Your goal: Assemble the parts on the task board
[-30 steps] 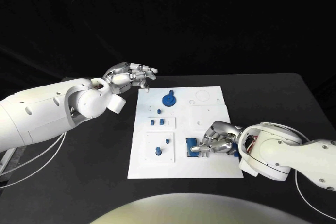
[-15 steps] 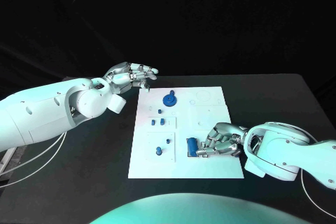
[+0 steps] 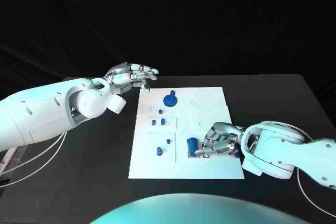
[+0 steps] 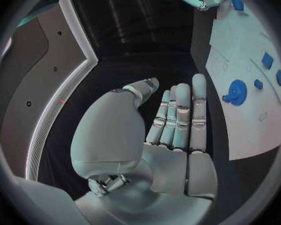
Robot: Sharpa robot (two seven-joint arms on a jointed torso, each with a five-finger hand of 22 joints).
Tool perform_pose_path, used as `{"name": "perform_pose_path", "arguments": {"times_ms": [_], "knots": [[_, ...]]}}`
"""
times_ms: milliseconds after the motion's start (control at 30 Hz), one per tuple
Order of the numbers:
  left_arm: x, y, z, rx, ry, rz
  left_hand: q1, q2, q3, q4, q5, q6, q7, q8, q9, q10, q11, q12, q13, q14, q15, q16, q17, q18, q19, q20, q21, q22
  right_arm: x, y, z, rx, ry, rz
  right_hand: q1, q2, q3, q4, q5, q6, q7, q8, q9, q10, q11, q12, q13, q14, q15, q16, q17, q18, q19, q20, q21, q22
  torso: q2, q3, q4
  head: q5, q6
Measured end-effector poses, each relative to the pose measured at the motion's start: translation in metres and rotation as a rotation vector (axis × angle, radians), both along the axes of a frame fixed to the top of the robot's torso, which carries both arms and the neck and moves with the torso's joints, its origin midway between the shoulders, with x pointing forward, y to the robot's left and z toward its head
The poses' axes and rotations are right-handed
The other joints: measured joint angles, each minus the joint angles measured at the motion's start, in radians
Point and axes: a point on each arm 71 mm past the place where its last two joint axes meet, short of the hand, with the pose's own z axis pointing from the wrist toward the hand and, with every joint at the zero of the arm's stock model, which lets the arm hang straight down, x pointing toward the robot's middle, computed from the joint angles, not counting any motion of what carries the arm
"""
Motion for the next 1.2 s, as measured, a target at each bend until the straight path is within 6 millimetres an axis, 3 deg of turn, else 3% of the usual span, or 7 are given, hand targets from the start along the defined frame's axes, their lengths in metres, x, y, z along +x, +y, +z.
{"name": "perform_pose_path", "arguments": {"times_ms": [433, 667, 1200], "knots": [[-0.0005, 0.0004, 0.0001, 0.001, 0.001, -0.001, 0.0, 0.0, 0.003, 0.003, 0.0, 0.0, 0.0, 0.0, 0.001, -0.004, -0.004, 0.0, 0.0, 0.0, 0.0, 0.0, -0.001, 0.0, 0.0, 0.0, -0.004, 0.0, 0.0011, 0.0076, -0.0043, -0.001, 0.005, 0.008, -0.005, 0.005, 0.0, 0.0, 0.0, 0.0, 0.0, 0.0, 0.0, 0.0, 0.0, 0.0, 0.0, 0.0, 0.0, 0.0, 0.0, 0.0, 0.0, 0.0, 0.0, 0.0, 0.0, 0.0004, -0.0013, 0.001, -0.001], [-0.0007, 0.0017, 0.0002, 0.001, 0.001, 0.001, 0.0, 0.0, 0.003, 0.003, 0.0, 0.0, 0.0, 0.0, 0.001, -0.004, -0.004, 0.0, 0.0, 0.0, 0.0, 0.0, -0.001, 0.0, 0.0, 0.0, -0.004, 0.0, 0.001, 0.0069, -0.0052, -0.003, 0.008, 0.005, 0.04, -0.016, 0.007, -0.007, 0.0, 0.0, 0.0, 0.0, -0.003, 0.0, 0.0, 0.0, 0.0, 0.0, 0.0, 0.0, 0.0, 0.0, 0.0, 0.0, 0.0, 0.0, 0.0, 0.0005, -0.0012, 0.002, -0.002], [-0.0008, 0.0024, 0.0002, 0.002, 0.001, 0.003, 0.0, 0.0, 0.003, 0.003, 0.0, 0.0, 0.0, 0.0, 0.001, -0.004, -0.004, 0.0, 0.0, 0.0, 0.0, 0.0, -0.001, 0.0, 0.0, 0.0, -0.004, -0.001, 0.0017, -0.0002, -0.0022, 0.024, -0.022, -0.028, 0.063, -0.025, 0.004, -0.01, 0.0, -0.007, 0.0, -0.008, -0.009, 0.0, 0.0, 0.0, 0.0, 0.0, 0.0, 0.0, 0.0, 0.0, 0.0, 0.0, -0.004, 0.0, -0.001, 0.0004, -0.0013, -0.001, -0.002]]}}
